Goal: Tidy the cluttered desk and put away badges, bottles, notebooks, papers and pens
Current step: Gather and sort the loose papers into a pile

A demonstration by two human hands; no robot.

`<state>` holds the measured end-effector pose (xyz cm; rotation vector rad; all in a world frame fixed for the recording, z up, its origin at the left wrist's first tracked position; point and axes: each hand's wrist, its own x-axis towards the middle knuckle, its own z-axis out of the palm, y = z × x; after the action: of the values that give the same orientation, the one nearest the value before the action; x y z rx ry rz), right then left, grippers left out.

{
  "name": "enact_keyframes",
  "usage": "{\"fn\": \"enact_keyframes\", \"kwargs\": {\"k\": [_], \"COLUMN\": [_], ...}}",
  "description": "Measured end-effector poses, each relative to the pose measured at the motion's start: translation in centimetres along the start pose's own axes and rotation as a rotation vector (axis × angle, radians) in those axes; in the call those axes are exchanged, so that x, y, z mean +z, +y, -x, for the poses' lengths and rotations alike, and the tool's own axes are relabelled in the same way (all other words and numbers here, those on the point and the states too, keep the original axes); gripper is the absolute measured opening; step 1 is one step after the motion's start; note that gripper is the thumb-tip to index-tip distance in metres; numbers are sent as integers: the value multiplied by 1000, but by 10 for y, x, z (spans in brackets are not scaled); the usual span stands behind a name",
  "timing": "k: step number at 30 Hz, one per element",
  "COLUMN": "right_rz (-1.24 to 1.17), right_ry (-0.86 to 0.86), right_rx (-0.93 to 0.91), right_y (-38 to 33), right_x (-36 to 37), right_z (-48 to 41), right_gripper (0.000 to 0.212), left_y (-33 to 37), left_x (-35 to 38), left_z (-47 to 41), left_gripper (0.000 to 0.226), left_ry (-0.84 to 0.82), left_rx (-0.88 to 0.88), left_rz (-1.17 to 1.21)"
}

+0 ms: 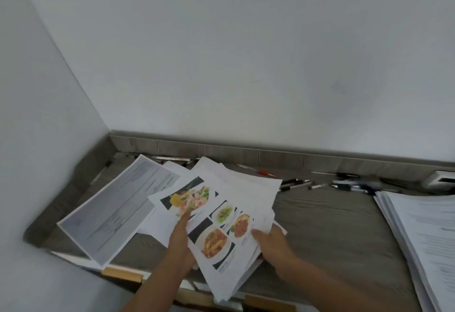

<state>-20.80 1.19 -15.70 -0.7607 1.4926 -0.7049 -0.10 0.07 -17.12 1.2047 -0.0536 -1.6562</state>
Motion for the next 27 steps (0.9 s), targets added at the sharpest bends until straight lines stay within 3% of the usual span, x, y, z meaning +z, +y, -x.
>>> {"fn": "enact_keyframes", "kwargs": {"k": [3, 5, 9, 14, 16, 19, 21, 27], "right_rz": [219, 273, 245, 366, 274, 207, 158, 227], "right_ry": [-189, -135, 128, -80, -206, -330, -355, -316], "right_rx": [91, 54, -173, -376, -397, -478, -522, -463], "right_y": [-9, -19, -52, -107, -127, -149, -155, -133], "right_x": [-21, -41, -83, -94, -91, -88, -85, -72], "right_z": [0, -11, -33, -27, -19, -1, 6, -1], "right_gripper": [12, 23, 72, 108, 101, 70, 57, 44], "left_y": [6, 15, 43, 89, 100, 110, 114, 101], "left_x": [-7, -6, 4, 40, 55, 69, 72, 59], "left_z": [-10, -9, 5, 44, 57, 67, 65, 51], "left_gripper": [36, 31, 32, 48, 36, 31, 37, 66], "left_ry": [197, 198, -42, -346, -386, -425, -430, -350], "left_rx": [61, 91, 238, 370, 436, 509, 525, 477], "left_rz": [-189, -241, -392, -611, -644, -633, -630, -744]}}
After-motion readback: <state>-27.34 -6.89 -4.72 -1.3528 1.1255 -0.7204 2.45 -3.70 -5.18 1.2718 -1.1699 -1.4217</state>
